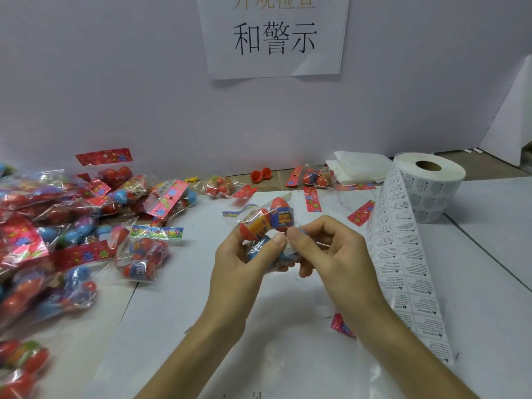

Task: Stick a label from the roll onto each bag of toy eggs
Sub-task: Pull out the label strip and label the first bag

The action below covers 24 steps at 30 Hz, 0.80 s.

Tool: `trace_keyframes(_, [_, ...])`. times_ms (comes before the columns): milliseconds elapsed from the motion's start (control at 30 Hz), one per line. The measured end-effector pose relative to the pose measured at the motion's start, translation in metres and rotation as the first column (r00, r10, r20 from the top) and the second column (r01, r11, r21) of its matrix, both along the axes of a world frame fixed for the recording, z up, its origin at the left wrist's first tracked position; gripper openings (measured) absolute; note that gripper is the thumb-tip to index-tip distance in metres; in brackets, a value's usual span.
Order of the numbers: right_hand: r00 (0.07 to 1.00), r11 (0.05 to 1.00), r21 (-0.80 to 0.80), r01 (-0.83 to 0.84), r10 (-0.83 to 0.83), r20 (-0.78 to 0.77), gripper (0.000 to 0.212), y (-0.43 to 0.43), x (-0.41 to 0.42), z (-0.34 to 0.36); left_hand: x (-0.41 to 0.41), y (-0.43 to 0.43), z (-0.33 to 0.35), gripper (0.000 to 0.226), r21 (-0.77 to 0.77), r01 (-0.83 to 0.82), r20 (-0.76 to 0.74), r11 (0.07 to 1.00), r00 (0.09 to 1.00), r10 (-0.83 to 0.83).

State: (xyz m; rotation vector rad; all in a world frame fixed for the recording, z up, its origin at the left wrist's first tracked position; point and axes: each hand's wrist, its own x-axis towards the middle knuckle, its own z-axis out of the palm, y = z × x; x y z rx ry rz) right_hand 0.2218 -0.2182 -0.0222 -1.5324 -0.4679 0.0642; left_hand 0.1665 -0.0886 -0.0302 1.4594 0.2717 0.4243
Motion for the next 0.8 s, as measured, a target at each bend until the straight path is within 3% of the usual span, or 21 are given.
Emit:
trace_keyframes(133, [0.99,0.995,0.038,-0.097,0.1,-0.096,0.027,-0.006,0.008,0.002,0.001,0.004,-0.001,0.062,-0.1,0.067,-0.056,0.993,0.996,-0.072])
trace_keyframes(367, [0.997,0.998,0.001,-0.055,0.055,-0.05,0.022,-0.007,0.011,-0.002,0.002,0.007,0.0,0.083,-0.158,0.153,-0.097,0.976,0.981,-0.169])
trace_keyframes(567, [0.987,0.994,0.042,-0.098,0.102,-0.128,0.03,-0.008,0.013,0.0,0.001,0.017,-0.002,0.061,-0.187,0.246,-0.091,0.951,0.959,-0.267])
trace_keyframes(800, [0.984,0.995,0.05,-0.09,0.097,-0.151,0.03,-0.009,0.016,-0.001,0.003,0.019,-0.005,0.061,-0.25,0.279,-0.067,0.927,0.95,-0.304])
